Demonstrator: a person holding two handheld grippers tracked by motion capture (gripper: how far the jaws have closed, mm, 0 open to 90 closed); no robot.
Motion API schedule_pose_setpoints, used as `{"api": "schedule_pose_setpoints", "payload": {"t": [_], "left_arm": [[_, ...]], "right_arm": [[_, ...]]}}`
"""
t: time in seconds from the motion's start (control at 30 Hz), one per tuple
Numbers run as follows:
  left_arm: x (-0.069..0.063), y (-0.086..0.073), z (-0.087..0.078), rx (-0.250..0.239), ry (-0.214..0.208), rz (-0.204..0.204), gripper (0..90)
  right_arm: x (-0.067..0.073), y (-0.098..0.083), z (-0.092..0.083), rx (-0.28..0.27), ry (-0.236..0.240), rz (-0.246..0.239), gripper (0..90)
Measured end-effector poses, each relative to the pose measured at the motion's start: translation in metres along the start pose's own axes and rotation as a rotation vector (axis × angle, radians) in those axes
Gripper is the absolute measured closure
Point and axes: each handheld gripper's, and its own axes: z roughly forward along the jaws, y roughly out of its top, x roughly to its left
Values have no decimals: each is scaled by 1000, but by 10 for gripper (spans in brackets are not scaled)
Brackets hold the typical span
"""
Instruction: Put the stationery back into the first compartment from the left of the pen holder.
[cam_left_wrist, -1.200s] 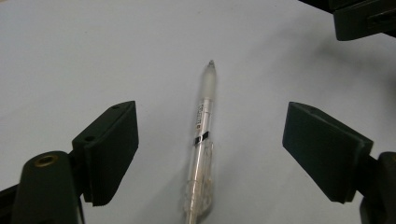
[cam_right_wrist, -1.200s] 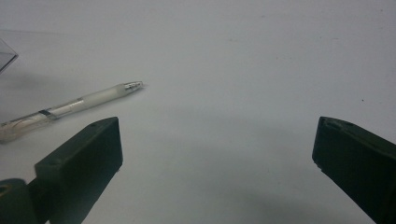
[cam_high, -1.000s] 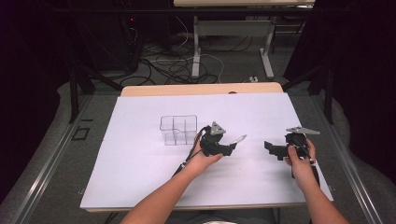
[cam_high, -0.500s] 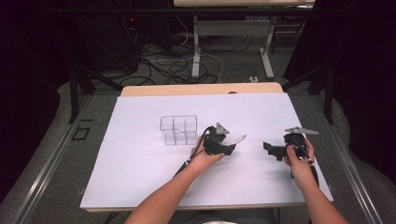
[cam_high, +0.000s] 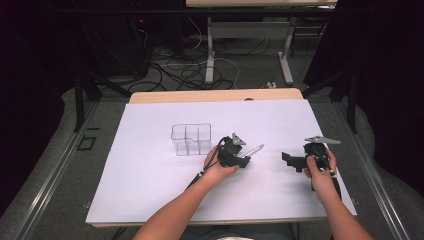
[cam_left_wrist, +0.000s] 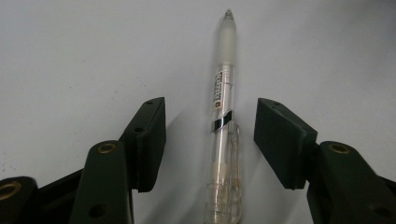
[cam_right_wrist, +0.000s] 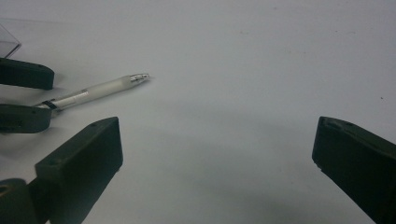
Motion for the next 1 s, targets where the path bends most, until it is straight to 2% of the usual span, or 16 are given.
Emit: {"api": "schedule_pose_setpoints", "payload": {"t": [0.43, 0.8, 1.0], "left_arm": [[-3, -2, -2, 7, 12, 26, 549], [-4, -2, -2, 0, -10, 26, 664], [-1, -2, -3, -1, -16, 9, 743]], "right_arm": [[-1, 0, 0, 1, -2, -1, 15], [0, 0, 1, 3, 0, -8, 15], [1, 0, 1, 5, 3, -6, 15]]}}
